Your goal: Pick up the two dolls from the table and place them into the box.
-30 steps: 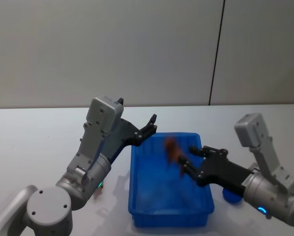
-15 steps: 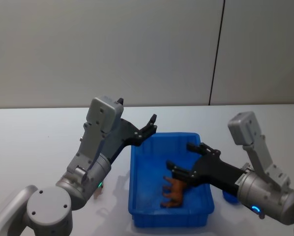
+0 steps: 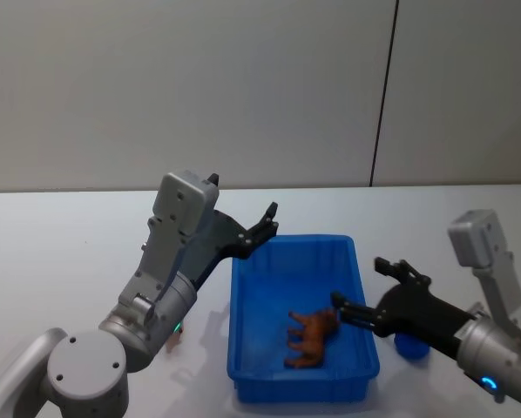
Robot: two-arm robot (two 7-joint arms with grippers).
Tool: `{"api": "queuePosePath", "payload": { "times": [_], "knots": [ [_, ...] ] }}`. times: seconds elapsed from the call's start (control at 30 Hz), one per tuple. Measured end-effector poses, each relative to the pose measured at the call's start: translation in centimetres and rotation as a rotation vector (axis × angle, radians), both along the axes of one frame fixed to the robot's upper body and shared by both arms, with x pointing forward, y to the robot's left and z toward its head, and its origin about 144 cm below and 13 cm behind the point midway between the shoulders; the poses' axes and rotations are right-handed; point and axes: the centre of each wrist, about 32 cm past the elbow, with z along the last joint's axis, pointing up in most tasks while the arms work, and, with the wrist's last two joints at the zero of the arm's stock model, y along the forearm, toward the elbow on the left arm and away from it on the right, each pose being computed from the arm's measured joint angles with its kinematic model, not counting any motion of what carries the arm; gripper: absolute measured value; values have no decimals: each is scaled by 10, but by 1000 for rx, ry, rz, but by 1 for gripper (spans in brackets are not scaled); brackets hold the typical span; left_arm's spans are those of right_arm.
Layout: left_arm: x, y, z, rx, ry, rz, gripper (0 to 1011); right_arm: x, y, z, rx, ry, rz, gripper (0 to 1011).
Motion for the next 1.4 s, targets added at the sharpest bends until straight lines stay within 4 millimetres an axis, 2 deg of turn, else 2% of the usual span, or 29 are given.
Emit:
{"api": "queuePosePath", "payload": {
  "times": [0.33, 0.7, 1.4],
  "knots": [
    [0, 0, 0, 0, 0, 0, 1001, -10, -23, -10, -22, 38, -66, 1001],
    [0, 0, 0, 0, 0, 0, 1001, -10, -39, -25, -56, 101, -113, 1001],
    [0, 0, 0, 0, 0, 0, 1001, 4, -50, -52, -127, 189, -146, 1001]
  ]
}}
